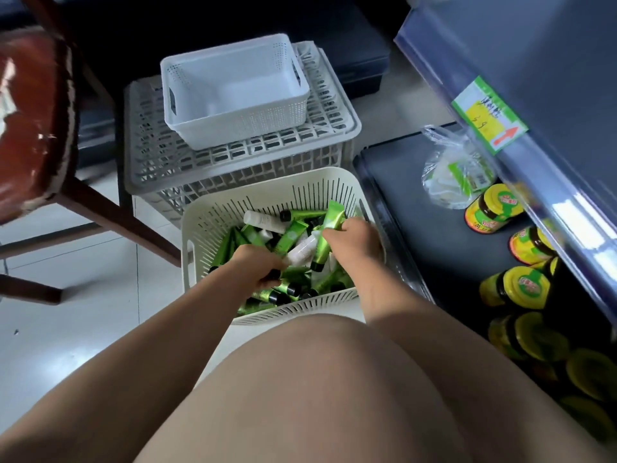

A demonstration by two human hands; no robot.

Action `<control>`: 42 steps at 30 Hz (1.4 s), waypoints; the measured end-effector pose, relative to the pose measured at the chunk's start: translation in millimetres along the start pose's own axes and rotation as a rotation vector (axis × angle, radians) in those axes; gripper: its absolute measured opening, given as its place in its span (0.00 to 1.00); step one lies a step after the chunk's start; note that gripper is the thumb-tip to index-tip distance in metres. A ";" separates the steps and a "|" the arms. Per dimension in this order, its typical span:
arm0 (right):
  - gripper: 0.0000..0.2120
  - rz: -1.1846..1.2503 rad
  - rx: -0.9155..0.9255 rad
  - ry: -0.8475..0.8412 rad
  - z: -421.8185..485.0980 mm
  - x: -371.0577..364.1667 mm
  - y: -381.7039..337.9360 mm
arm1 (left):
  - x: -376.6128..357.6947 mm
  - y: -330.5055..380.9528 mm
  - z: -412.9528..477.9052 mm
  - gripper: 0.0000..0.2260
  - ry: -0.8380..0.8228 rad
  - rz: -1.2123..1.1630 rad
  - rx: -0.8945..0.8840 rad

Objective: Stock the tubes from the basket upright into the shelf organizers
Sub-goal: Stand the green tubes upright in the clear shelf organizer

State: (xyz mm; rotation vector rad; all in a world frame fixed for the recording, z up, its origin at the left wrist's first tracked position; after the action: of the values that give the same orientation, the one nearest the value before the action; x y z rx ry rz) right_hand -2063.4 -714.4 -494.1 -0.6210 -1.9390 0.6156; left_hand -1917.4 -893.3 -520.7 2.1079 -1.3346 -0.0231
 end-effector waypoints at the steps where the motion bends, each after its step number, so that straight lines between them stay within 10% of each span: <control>1: 0.12 0.110 -0.037 -0.024 -4.7 0.8 1.8 | 2.3 -1.4 0.9 0.10 -0.011 -0.026 0.009; 9: 0.04 0.583 -0.065 -0.101 -32.3 53.1 -23.9 | -2.2 -3.6 -20.3 0.19 -0.340 -0.721 -0.048; 22: 0.11 0.901 0.089 0.096 -146.2 195.4 -77.0 | -53.3 109.1 -219.7 0.05 -0.692 -0.541 -0.399; 29: 0.04 0.883 0.207 0.326 -228.3 306.6 -72.3 | -94.6 129.8 -322.0 0.16 -1.024 -0.457 -0.537; 42: 0.07 0.925 0.309 1.006 -393.4 480.4 79.2 | -244.7 85.7 -544.7 0.11 -1.255 -0.194 -0.818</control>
State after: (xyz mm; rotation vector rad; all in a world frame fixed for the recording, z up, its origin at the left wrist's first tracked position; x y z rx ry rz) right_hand -1886.3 -281.2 -78.3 -1.3128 -0.5408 0.8915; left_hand -1922.1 -445.0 -117.2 1.3828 -1.3044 -1.8586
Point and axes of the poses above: each hand's wrist, its own z-axis towards the middle knuckle, its own x-axis out of the back of the hand, y = z × x, the point moved 7 cm from there along z, towards the middle knuckle, and after that the axes turned 3 degrees about -z, right-handed, at the moved point
